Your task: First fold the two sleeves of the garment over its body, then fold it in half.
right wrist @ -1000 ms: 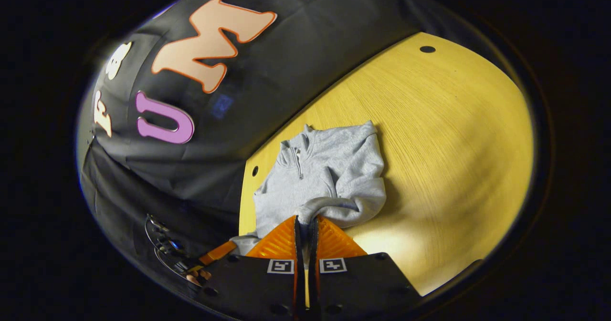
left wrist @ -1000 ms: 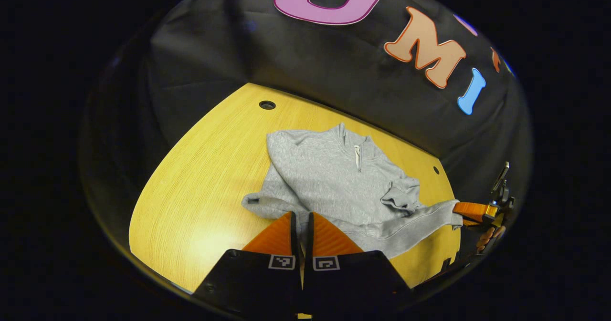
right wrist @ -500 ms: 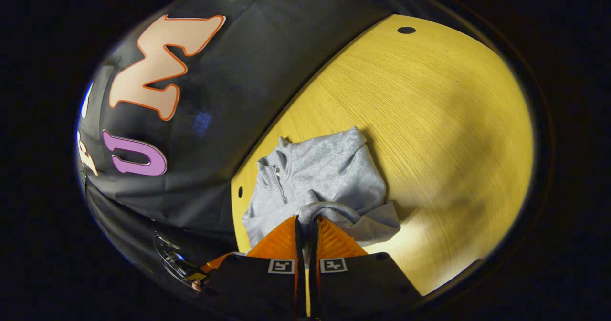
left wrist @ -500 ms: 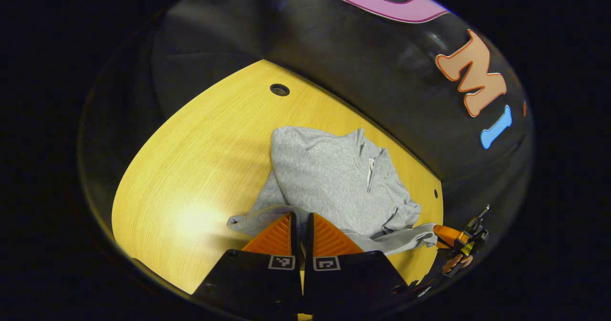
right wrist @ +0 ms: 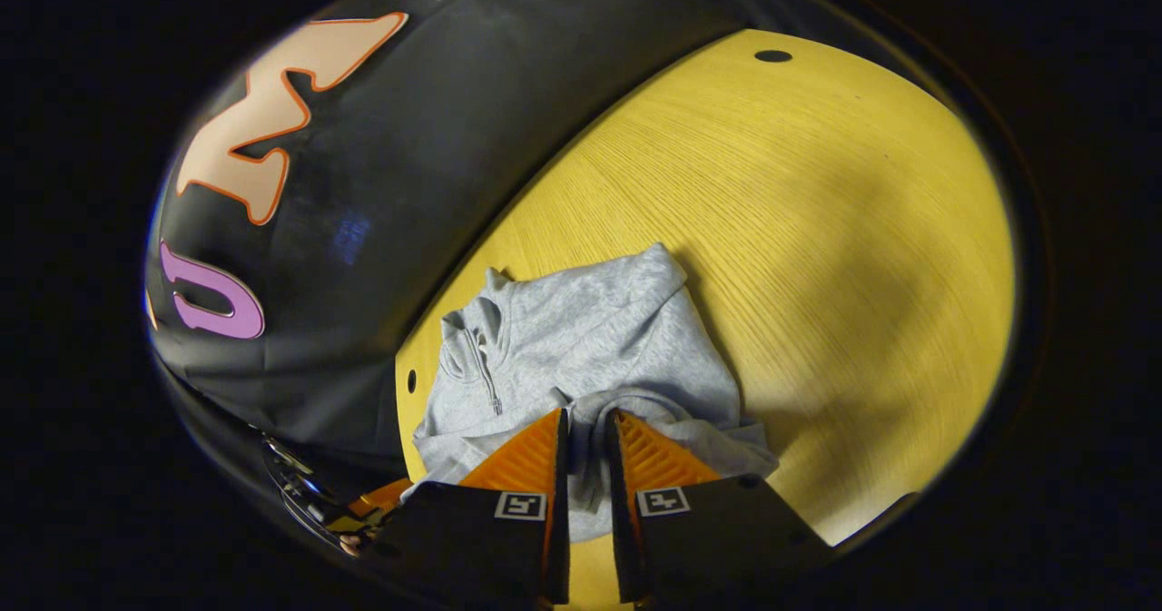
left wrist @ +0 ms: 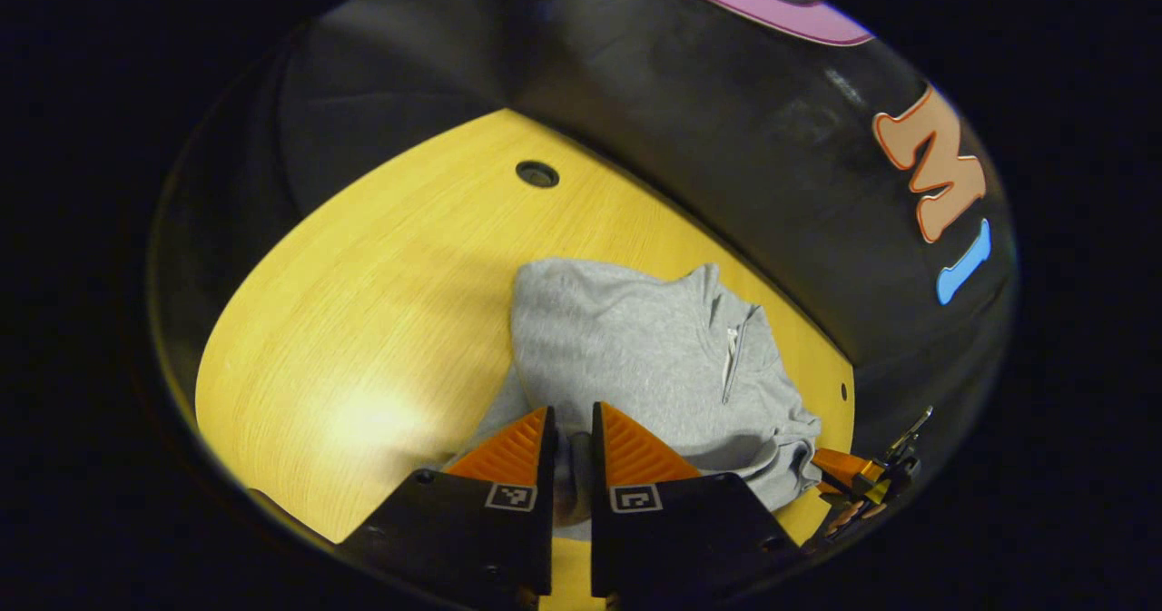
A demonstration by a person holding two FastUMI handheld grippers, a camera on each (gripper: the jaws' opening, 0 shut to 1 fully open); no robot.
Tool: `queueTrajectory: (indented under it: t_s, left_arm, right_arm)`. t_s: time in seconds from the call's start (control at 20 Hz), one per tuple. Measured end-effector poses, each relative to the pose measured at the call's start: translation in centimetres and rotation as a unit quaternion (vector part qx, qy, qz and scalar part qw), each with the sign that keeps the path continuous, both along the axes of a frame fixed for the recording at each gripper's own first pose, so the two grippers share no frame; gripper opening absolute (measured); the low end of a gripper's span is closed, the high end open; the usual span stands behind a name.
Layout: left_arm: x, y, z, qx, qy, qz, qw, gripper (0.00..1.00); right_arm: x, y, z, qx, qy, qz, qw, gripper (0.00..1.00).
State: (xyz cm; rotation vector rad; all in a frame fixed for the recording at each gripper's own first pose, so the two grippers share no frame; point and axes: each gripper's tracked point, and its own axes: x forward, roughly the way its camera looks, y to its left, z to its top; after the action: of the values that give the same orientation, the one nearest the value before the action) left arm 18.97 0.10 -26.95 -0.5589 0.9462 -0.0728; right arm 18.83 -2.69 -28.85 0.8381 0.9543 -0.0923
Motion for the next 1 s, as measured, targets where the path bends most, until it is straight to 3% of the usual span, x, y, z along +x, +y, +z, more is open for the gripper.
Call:
queueTrajectory:
  t_s: [0.05,0.1,0.15,0.25,0.3,0.5,0.65,0.7,0.75,1.0]
  left_arm:
    - [0.9,0.3,0.9,0.013,-0.028,0.0,1.0,0.21]
    - [1.6,0.5,1.9,0.024,-0.051,-0.002,0.998,0.24]
    - [2.3,0.3,2.6,0.032,-0.07,-0.007,0.997,0.53]
    - [2.4,0.3,3.7,0.054,-0.092,-0.014,0.994,0.82]
    - [2.4,0.8,4.6,0.069,-0.104,-0.012,0.992,0.96]
    - [2.4,2.3,7.6,0.144,-0.175,-0.006,0.974,0.96]
    - [0.7,2.5,10.3,0.204,-0.219,-0.023,0.954,0.96]
    - [0.2,2.2,11.3,0.218,-0.236,-0.025,0.947,0.96]
    - [-0.4,2.0,12.3,0.227,-0.252,-0.024,0.94,0.95]
    - [-4.7,1.6,16.3,0.271,-0.31,-0.017,0.911,0.95]
  right_arm:
    - [0.6,0.3,0.6,-0.003,-0.018,0.002,1.0,0.31]
    - [1.3,0.5,1.2,-0.008,-0.032,0.004,0.999,0.43]
    - [1.9,0.4,1.9,-0.021,-0.049,0.004,0.999,0.7]
    - [3.2,-0.6,3.3,-0.067,-0.087,0.007,0.994,0.98]
    - [3.6,-1.1,4.3,-0.095,-0.106,0.012,0.99,0.98]
    - [2.3,-2.1,8.6,-0.181,-0.177,0.033,0.967,0.98]
    - [0.4,-2.6,11.6,-0.247,-0.224,0.054,0.941,0.98]
    - [-0.4,-2.6,12.6,-0.265,-0.24,0.058,0.932,0.94]
    - [-1.3,-2.6,13.6,-0.283,-0.254,0.063,0.923,0.98]
    - [-4.5,-2.7,18.3,-0.341,-0.324,0.073,0.879,0.98]
